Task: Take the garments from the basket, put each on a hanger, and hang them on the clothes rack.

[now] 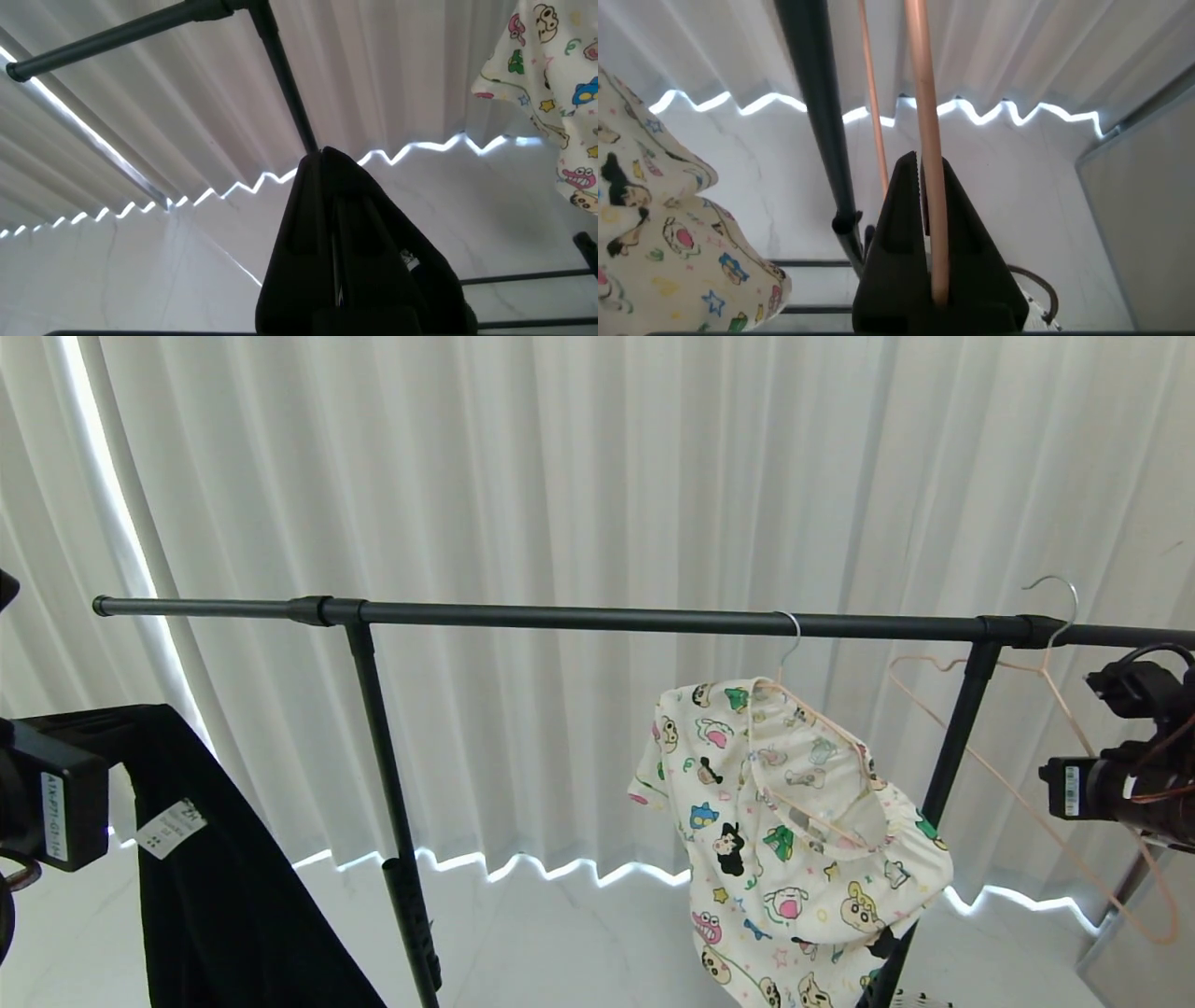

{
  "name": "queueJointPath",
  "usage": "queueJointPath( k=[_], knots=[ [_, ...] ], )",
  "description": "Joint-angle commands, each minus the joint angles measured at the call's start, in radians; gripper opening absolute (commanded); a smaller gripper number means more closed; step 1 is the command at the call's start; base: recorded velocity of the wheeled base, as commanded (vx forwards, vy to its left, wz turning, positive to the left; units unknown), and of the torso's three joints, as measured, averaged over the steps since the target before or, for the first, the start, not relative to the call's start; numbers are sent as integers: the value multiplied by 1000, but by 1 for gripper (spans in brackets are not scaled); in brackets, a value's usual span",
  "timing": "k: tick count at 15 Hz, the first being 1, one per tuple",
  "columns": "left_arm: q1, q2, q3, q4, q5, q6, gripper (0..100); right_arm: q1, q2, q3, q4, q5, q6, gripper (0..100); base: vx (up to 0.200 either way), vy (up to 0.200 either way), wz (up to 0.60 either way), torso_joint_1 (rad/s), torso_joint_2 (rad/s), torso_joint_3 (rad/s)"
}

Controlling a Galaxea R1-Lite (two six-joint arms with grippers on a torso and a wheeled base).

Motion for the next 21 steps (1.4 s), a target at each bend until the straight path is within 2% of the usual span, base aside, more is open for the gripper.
queueJointPath(
  k=[1,4,7,12,21],
  knots=[
    [0,4,0,-1,1,1,0,0,-97,74,0,-3,-3,0,0,0,0,0,0,0],
    [0,4,0,-1,1,1,0,0,-194,189,0,-55,-5,0,-67,0,0,2,1,1],
    [0,3,0,-2,1,34,0,2,-258,234,2,-67,-5,0,-200,0,0,10,9,2],
    [0,3,0,-2,1,32,0,2,-322,247,52,-67,-29,0,-200,0,0,-4,0,3],
    [-1,3,2,-2,-1,34,0,38,-335,243,55,-67,-29,0,-200,0,0,5,2,3]
  ],
)
